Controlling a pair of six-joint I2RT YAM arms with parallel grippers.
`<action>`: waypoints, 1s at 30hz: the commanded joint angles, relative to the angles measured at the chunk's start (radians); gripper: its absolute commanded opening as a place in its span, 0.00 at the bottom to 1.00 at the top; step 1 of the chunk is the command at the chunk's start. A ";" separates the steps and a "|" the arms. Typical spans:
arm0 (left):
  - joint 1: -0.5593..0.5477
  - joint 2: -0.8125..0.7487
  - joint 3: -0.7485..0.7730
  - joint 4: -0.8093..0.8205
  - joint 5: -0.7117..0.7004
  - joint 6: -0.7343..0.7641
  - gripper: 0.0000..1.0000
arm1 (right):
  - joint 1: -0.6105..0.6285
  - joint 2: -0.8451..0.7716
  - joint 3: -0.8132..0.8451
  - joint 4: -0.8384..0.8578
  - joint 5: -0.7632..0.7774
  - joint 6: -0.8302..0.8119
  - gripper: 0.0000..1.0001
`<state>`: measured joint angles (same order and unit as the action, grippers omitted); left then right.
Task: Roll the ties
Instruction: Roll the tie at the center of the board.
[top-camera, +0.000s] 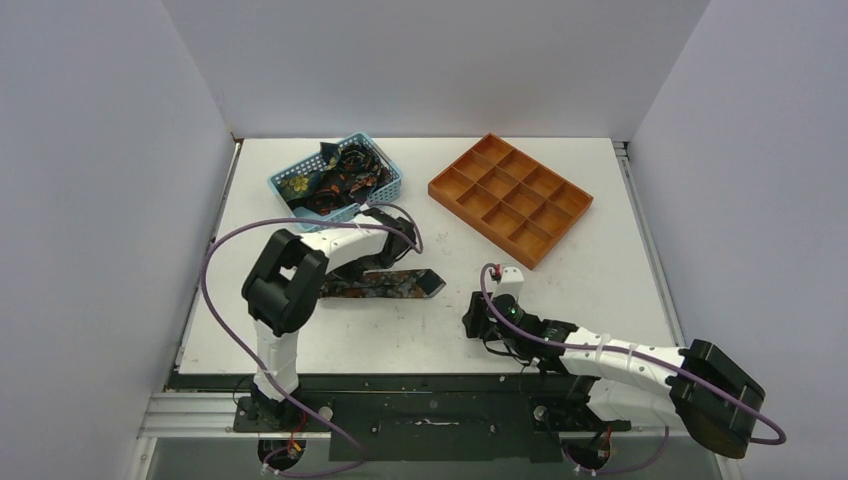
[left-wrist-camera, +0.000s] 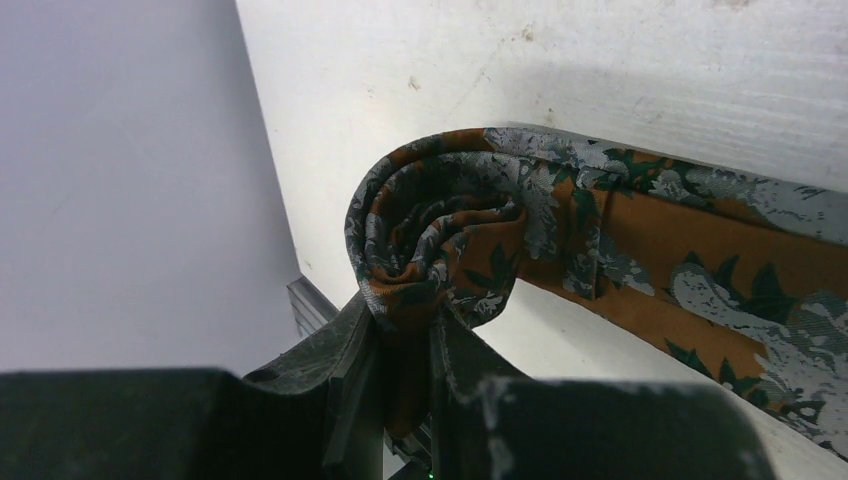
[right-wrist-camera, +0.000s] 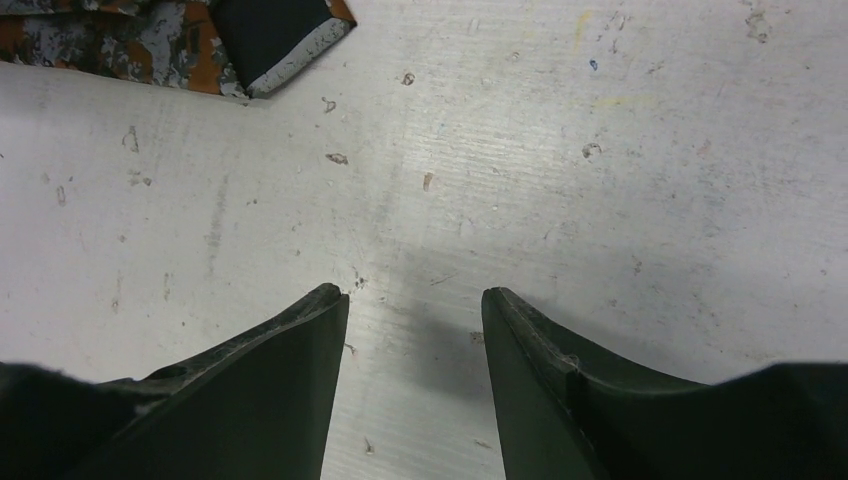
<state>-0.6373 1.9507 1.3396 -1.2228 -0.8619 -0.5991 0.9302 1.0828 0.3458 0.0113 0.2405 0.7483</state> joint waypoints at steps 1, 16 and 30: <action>-0.050 0.046 0.095 -0.133 -0.122 -0.083 0.00 | 0.002 -0.032 -0.017 -0.001 0.034 0.008 0.53; -0.172 0.255 0.134 -0.083 -0.078 -0.152 0.06 | -0.001 -0.092 -0.027 -0.043 0.038 0.000 0.54; -0.120 0.197 0.116 -0.147 -0.241 -0.167 0.00 | -0.002 -0.067 -0.027 -0.019 0.028 0.009 0.54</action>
<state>-0.7757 2.2036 1.4586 -1.3743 -1.0595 -0.7753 0.9302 1.0096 0.3222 -0.0395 0.2474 0.7483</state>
